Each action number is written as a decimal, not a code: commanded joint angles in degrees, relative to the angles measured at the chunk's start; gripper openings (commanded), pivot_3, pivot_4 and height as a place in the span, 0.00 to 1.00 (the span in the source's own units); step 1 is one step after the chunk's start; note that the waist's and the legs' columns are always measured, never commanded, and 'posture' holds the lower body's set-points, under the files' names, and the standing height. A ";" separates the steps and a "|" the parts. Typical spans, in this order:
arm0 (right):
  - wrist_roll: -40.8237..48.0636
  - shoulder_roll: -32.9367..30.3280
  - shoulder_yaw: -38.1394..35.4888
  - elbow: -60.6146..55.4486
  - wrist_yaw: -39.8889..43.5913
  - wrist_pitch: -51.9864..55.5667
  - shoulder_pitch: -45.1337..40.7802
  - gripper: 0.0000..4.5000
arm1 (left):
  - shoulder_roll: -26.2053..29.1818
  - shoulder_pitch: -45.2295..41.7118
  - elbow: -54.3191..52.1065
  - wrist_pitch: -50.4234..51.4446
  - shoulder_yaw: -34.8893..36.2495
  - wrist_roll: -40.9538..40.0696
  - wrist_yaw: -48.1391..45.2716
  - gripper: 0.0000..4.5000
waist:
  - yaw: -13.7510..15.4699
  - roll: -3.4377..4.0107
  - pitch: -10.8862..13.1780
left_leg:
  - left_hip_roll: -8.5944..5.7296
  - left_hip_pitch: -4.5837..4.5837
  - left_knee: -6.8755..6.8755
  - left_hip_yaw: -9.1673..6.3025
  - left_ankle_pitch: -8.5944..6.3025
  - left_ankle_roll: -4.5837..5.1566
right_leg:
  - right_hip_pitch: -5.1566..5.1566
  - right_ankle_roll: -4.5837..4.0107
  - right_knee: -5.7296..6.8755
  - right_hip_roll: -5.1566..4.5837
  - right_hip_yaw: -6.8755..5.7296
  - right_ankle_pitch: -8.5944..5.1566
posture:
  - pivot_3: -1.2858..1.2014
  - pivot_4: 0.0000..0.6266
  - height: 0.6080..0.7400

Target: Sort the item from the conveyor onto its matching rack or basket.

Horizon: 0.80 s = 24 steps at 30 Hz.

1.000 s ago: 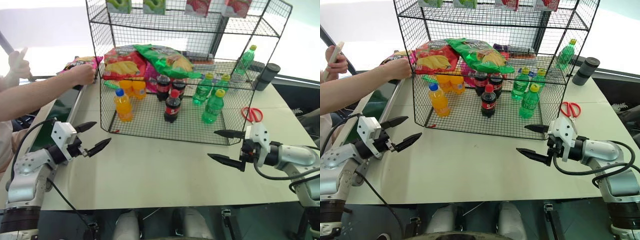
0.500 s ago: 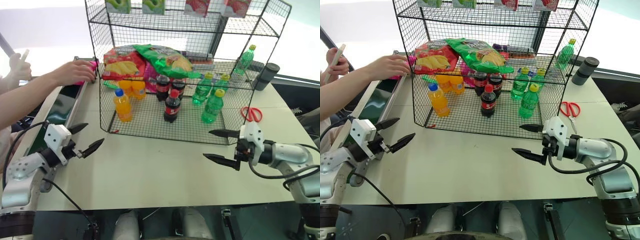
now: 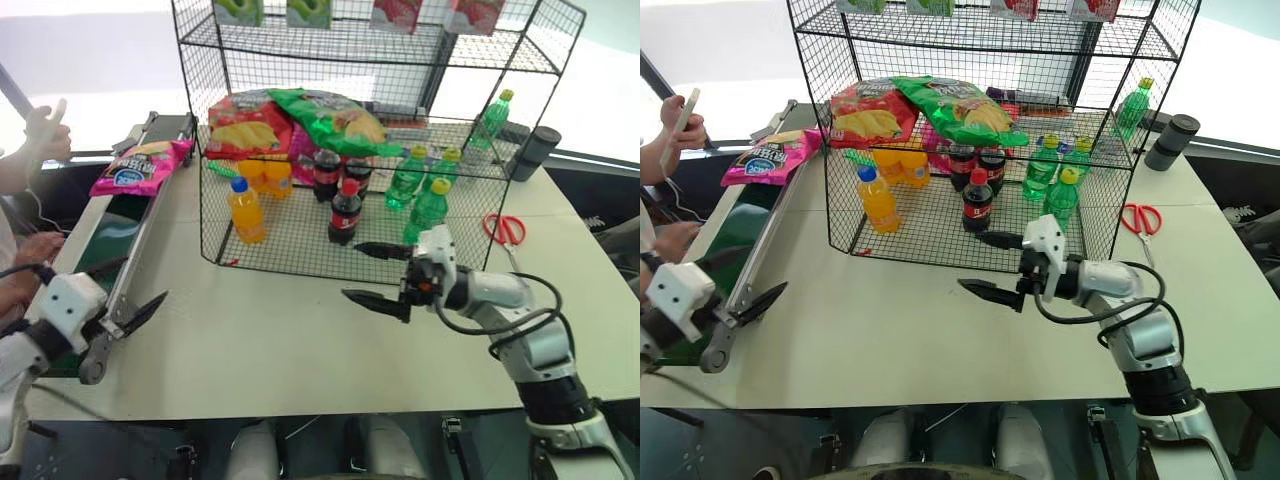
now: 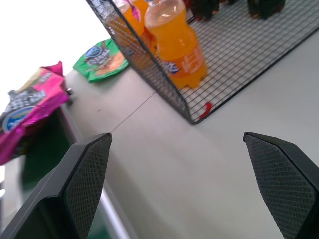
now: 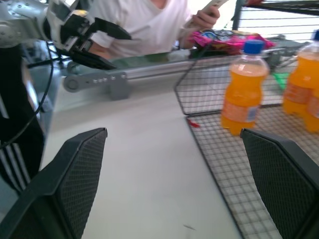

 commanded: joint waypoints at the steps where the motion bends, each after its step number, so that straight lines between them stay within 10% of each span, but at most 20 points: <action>1: -0.08 0.83 1.44 0.94 1.99 -0.88 -2.69 0.99 | 1.49 2.59 0.21 -6.07 4.98 5.33 3.76 1.00 | -0.07 0.02 0.01 | 0.00 0.01 0.00 0.01 -0.01 0.01 | -0.01 0.00 0.01 -0.01 0.00 0.00 | 0.52 0.24 0.90; 24: 2.75 0.72 2.92 -0.66 7.91 1.88 -4.18 0.99 | 8.30 11.49 14.06 -24.74 11.72 31.33 28.24 1.00 | -0.33 0.01 0.01 | 0.04 0.00 -0.07 0.13 -0.04 0.05 | -0.16 -0.02 0.04 -0.12 -0.04 0.02 | 0.52 0.24 0.90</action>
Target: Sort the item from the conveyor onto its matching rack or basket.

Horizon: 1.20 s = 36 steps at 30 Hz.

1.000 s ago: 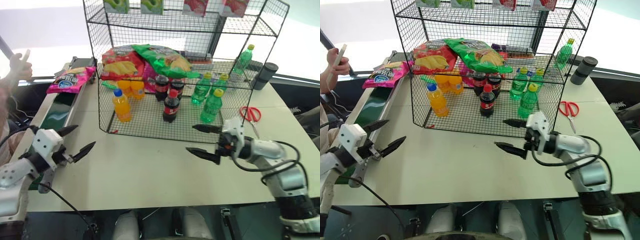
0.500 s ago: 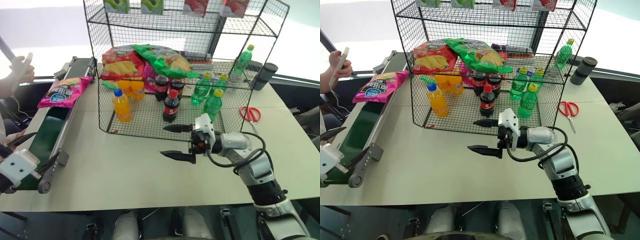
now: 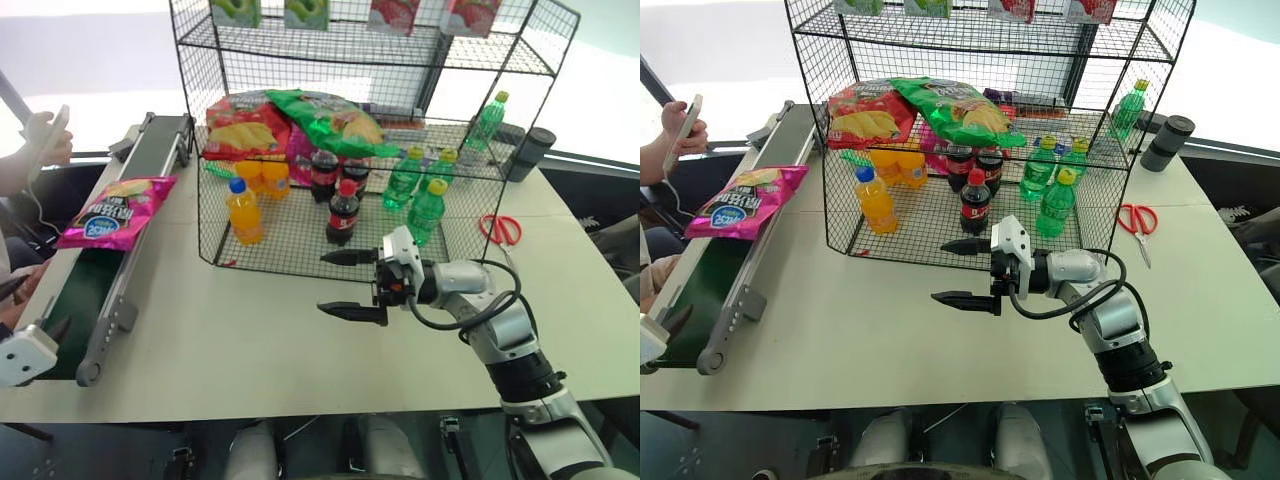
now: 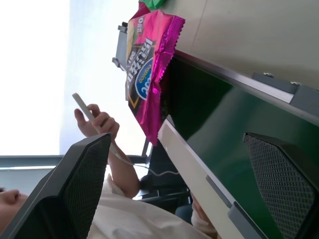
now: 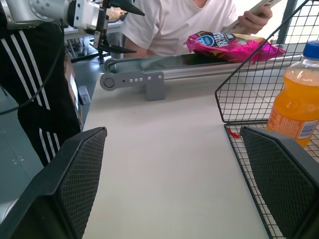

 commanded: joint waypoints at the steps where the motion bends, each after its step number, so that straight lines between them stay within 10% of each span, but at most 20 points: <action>1: 3.09 -1.39 -0.95 -4.71 1.65 1.96 0.89 0.99 | 1.72 -0.56 1.12 0.12 1.04 2.06 3.53 1.00 | 0.00 0.01 0.01 | 0.00 0.00 0.00 0.01 0.00 0.00 | 0.00 0.00 0.00 0.00 0.00 0.00 | 0.52 0.24 0.90; 25: 5.15 0.50 -4.52 -3.49 -2.48 1.34 0.55 0.99 | 1.79 -2.69 -0.69 6.45 -5.41 -0.47 2.70 1.00 | 0.01 -0.01 -0.01 | -0.01 0.02 0.00 0.07 -0.01 0.00 | -0.02 -0.01 0.02 -0.08 -0.03 0.01 | 0.52 0.24 0.90; 28: 4.67 0.25 -4.46 -3.52 -2.68 1.21 0.76 1.00 | 1.42 -2.38 -1.76 7.95 -6.93 -4.09 -0.76 0.84 | 0.00 -0.01 -0.01 | 0.00 0.02 0.00 0.07 -0.01 0.00 | -0.02 -0.01 0.03 -0.07 -0.03 0.01 | 0.52 0.24 0.90; 36: 2.98 0.25 -4.78 -2.08 -3.47 -0.51 0.31 1.00 | 1.98 -4.40 -2.20 9.18 -7.19 -4.08 -0.48 0.01 | 0.05 -0.01 -0.01 | -0.01 0.02 0.00 0.07 -0.01 0.00 | -0.01 -0.01 0.03 -0.04 -0.03 0.02 | 0.52 0.24 0.90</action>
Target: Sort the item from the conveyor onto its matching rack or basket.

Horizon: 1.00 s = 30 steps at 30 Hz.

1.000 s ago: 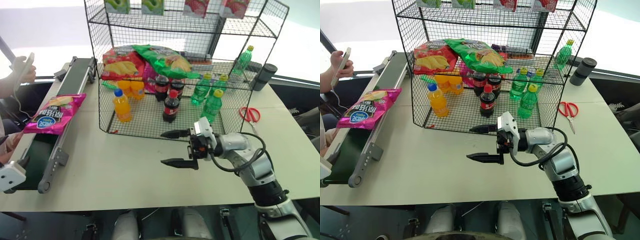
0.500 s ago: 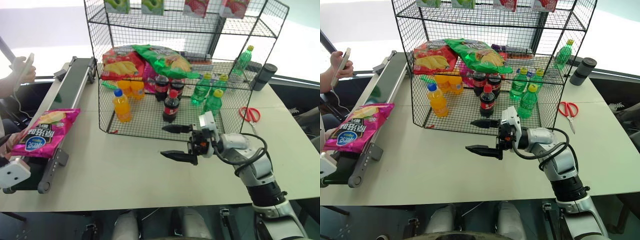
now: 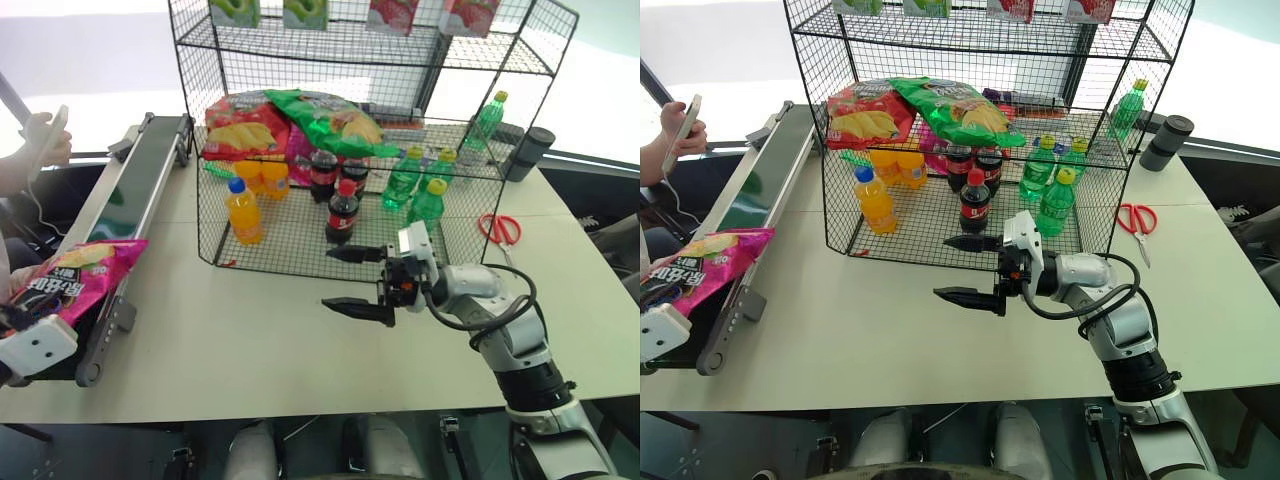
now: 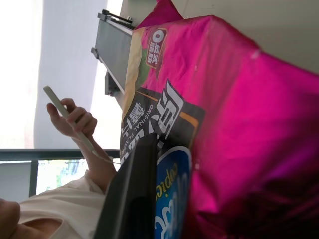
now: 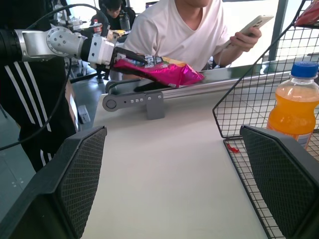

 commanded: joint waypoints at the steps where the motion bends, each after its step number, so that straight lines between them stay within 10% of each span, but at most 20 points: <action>1: -0.35 -0.22 -1.79 0.17 -0.41 -1.65 -1.15 1.00 | 0.30 -1.40 -1.42 0.67 0.86 -2.56 0.20 0.01 | 0.00 0.00 0.00 | 0.00 0.00 0.00 0.01 0.00 0.00 | 0.00 0.00 0.00 0.00 0.00 0.00 | 0.52 0.24 0.90; 30: -1.43 -3.40 -3.46 5.96 2.49 -4.04 -0.58 1.00 | -0.49 -11.64 -37.34 43.74 2.45 -70.67 -30.15 0.01 | 0.05 -0.03 -0.01 | -0.04 -0.02 0.03 -0.01 0.17 -0.29 | 0.25 0.00 0.04 0.23 0.08 0.00 | 0.52 0.24 0.90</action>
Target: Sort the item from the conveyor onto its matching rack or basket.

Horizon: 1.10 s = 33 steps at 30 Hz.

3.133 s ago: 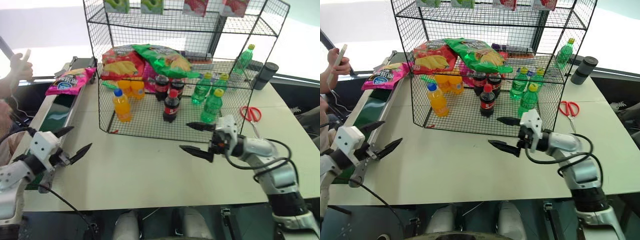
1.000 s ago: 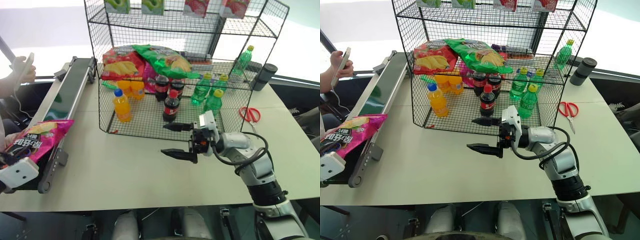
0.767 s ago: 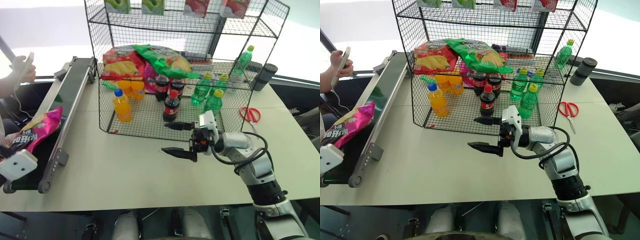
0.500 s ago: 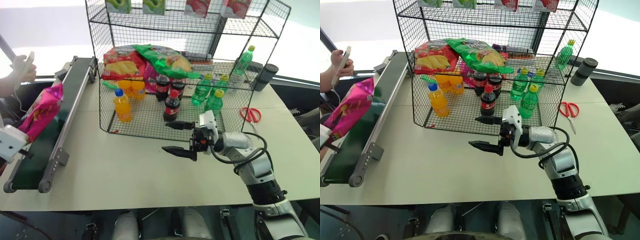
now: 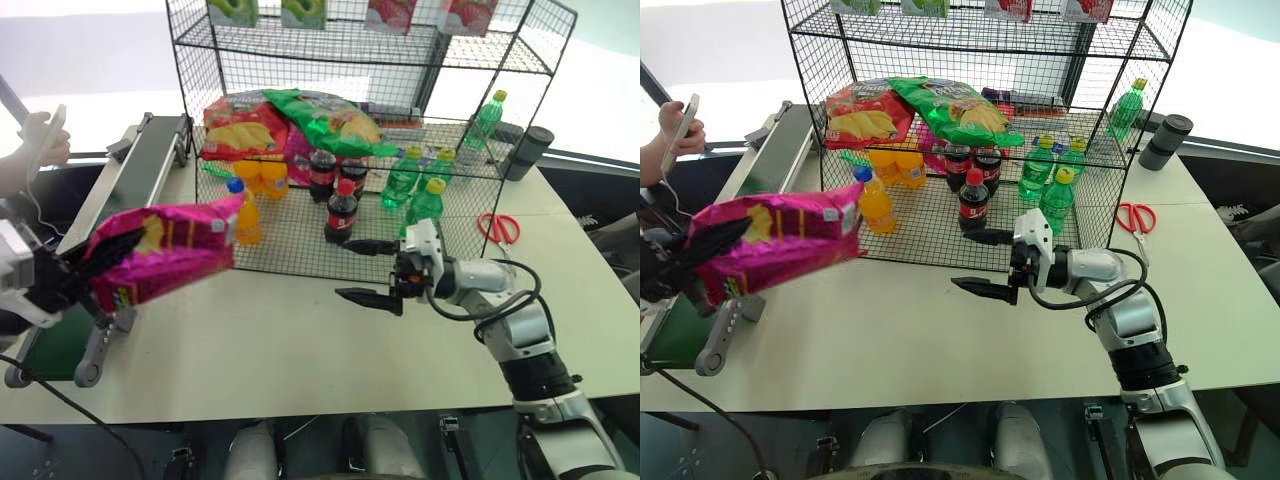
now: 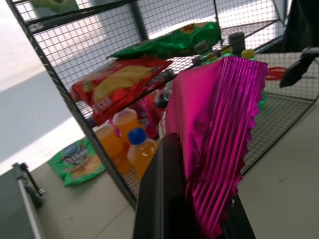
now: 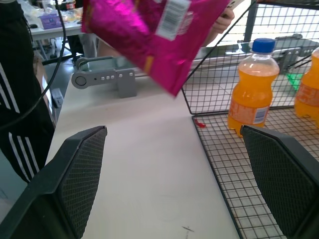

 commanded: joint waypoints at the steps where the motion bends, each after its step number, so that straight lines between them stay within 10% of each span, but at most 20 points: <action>1: 3.04 -1.54 -2.21 -1.94 1.05 3.34 1.49 1.00 | -0.45 -2.18 -5.24 6.96 -1.46 -9.19 -0.04 0.01 | 0.06 -0.03 -0.02 | 0.00 0.00 0.00 -0.01 0.00 0.00 | 0.01 0.00 0.00 0.00 0.00 0.00 | 0.52 0.24 0.90; 14: 11.17 -3.65 -5.94 -3.12 0.89 17.61 4.76 1.00 | -9.53 -19.23 -3.60 22.46 -19.12 -21.22 -1.27 0.01 | 0.22 0.01 0.00 | -0.09 0.08 0.05 -0.19 0.01 0.00 | 0.20 -0.03 -0.04 0.10 0.00 0.01 | 0.52 0.24 0.90; 33: 21.84 1.24 -6.53 -9.42 0.01 27.34 1.00 1.00 | -14.60 -27.25 0.09 37.62 -19.75 -34.22 2.68 0.01 | 0.30 -0.03 -0.02 | -0.18 0.02 0.06 -0.26 0.14 -0.22 | 0.28 -0.01 -0.16 0.07 0.02 0.01 | 0.52 0.24 0.90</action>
